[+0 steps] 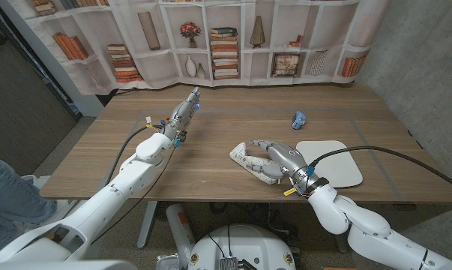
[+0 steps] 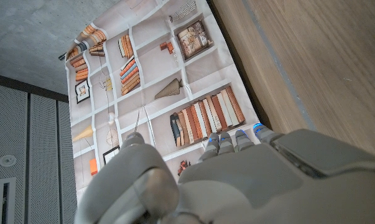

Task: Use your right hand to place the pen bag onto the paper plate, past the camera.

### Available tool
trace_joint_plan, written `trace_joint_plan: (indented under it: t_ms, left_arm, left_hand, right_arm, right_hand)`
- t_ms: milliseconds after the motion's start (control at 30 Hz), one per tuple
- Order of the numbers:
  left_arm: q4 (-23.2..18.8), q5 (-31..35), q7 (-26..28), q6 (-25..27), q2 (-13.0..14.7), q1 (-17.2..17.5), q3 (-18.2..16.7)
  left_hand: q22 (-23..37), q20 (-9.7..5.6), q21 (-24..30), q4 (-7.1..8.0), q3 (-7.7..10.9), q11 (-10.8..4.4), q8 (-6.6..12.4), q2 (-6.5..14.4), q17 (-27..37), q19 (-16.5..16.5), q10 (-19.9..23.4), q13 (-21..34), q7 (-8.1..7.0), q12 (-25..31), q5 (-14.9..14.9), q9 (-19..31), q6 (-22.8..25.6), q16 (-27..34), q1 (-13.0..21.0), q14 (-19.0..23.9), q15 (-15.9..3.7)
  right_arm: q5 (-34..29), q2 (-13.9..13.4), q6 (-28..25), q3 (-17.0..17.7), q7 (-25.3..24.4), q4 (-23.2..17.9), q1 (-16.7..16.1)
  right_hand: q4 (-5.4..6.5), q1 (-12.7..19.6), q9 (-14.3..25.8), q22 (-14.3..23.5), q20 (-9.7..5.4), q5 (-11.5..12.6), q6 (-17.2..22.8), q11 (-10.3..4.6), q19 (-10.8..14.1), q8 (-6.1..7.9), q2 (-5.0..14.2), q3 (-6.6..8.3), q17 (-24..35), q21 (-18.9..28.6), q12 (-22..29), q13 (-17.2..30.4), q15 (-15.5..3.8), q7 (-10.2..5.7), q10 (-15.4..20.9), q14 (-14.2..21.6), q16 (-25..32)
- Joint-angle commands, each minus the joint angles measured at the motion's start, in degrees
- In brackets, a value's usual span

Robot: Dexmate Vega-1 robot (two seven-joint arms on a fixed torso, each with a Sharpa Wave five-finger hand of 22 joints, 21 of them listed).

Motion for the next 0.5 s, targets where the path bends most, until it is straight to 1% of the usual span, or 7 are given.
trace_joint_plan:
  t_ms: [33,167,367,500]
  left_arm:
    - [0.17,0.12,0.04,0.76,-0.05,-0.56,0.24]
    - [-0.25,0.24,0.37,1.00,0.07,-0.61,0.16]
    - [-0.19,0.29,0.30,0.98,-0.08,-0.75,0.29]
    - [0.00,0.45,0.19,1.07,-0.27,-0.94,0.59]
  left_hand:
    - [0.20,0.38,0.12,0.17,-0.21,-0.40,0.03,-0.15,0.23,-3.06,-0.44,0.26,-0.30,-0.18,-0.13,0.16,0.14,0.16,0.75,-1.60,0.48]
    - [0.20,0.37,0.11,0.17,-0.25,-0.42,0.02,-0.12,0.23,-3.09,-0.45,0.26,-0.26,-0.18,-0.15,0.16,0.12,0.16,0.78,-1.61,0.50]
    - [0.20,0.41,0.12,0.17,-0.32,-0.41,0.04,-0.06,0.23,-3.05,-0.35,0.26,-0.29,-0.14,-0.18,0.16,0.18,0.17,0.85,-1.58,0.52]
    - [0.20,0.40,0.12,0.17,-0.36,-0.32,0.03,-0.03,0.23,-3.06,-0.36,0.26,-0.28,-0.14,-0.21,0.16,0.15,0.16,0.88,-1.61,0.56]
  right_arm:
    - [-2.33,0.89,-2.75,-1.87,-0.67,0.95,0.83]
    - [-2.70,0.93,-3.56,-2.17,-1.04,1.09,0.82]
    - [-4.08,0.76,-4.76,-2.86,-1.49,1.28,1.00]
    - [-4.60,0.64,-5.49,-3.20,-1.53,1.34,1.08]
  right_hand:
    - [0.22,0.54,0.29,0.20,0.05,-0.03,-0.06,-0.39,0.77,-0.07,-0.15,0.42,0.16,0.56,-0.01,0.10,-0.01,-0.09,0.23,1.09,0.40]
    - [0.25,0.69,0.30,0.22,-0.12,-0.09,0.08,-0.64,1.30,-0.05,-0.15,0.44,0.17,0.63,0.05,0.10,0.10,-0.16,0.54,1.88,0.54]
    - [0.30,0.85,0.31,0.23,-0.21,-0.16,0.27,-0.98,1.91,-0.02,-0.14,0.46,0.19,0.71,0.11,0.11,-0.26,-0.26,0.90,2.47,0.56]
    - [0.31,0.93,0.31,0.24,-0.25,-0.19,0.33,-0.91,2.07,-0.02,-0.13,0.48,0.20,0.70,0.12,0.12,-0.23,-0.28,1.01,2.81,0.60]
